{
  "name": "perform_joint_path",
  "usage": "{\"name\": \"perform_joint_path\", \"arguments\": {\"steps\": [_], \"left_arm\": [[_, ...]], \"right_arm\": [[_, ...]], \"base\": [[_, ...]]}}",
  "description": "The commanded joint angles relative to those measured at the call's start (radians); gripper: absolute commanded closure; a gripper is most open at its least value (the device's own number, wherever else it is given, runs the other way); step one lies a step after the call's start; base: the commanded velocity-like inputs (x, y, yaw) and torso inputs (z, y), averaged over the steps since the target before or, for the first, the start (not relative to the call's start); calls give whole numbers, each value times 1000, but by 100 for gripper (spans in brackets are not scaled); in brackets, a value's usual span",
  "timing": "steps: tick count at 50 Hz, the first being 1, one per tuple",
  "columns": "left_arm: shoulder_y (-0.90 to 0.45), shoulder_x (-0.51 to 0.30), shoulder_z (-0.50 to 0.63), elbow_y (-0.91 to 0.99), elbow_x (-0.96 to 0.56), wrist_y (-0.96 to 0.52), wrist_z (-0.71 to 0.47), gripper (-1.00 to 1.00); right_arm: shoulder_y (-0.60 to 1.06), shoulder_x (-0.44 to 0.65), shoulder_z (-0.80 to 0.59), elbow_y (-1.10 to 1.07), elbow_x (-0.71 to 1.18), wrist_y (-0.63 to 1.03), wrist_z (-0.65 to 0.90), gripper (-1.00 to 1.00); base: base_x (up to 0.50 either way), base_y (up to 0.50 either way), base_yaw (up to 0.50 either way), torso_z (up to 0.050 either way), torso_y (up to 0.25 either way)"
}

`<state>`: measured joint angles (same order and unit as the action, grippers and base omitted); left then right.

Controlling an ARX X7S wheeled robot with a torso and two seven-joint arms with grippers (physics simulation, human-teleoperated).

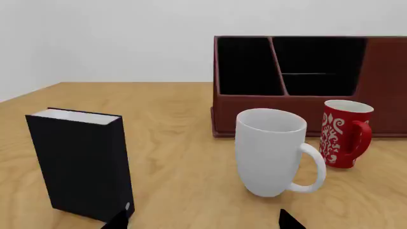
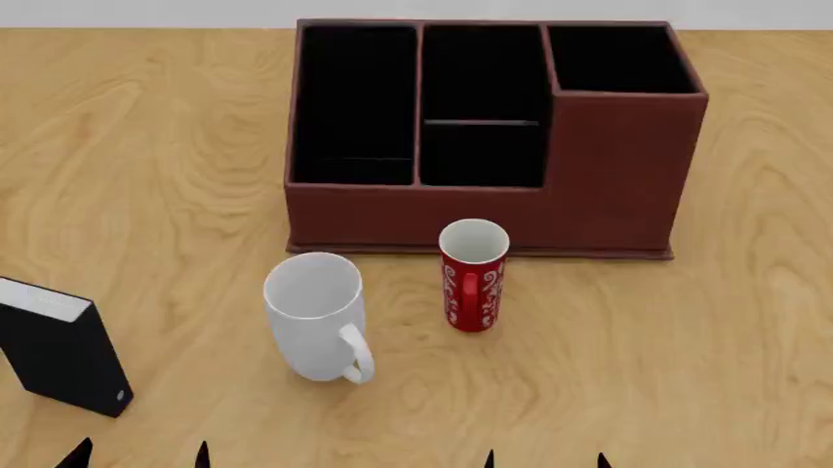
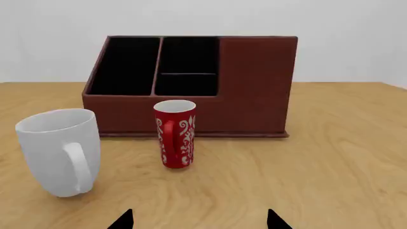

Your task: Pick up the white mug and place it to the right of the caddy.

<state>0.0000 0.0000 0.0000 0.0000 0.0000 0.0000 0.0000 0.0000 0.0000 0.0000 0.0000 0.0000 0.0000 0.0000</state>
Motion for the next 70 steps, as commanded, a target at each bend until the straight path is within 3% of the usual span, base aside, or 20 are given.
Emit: {"name": "perform_joint_path", "arguments": {"steps": [1,8,33,49,70], "left_arm": [[0,-10,11,0,0,0,-11,-100],[-20,-42,31,76,-84,-60,2,-100],[-110,-112,63,453,-100,-404,-75,-100],[-178,-131,82,627,-141,-587,-98,-100],[-202,-146,103,666,-162,-619,-120,-100]], "right_arm": [[0,9,-13,0,0,0,13,-100],[31,61,-40,-132,23,203,-15,-100],[190,143,-79,-493,-10,577,13,-100],[241,160,-85,-597,-9,679,23,-100],[245,176,-93,-597,20,673,15,-100]], "base": [[0,0,0,0,0],[0,0,0,0,0],[0,0,0,0,0],[0,0,0,0,0],[0,0,0,0,0]]}}
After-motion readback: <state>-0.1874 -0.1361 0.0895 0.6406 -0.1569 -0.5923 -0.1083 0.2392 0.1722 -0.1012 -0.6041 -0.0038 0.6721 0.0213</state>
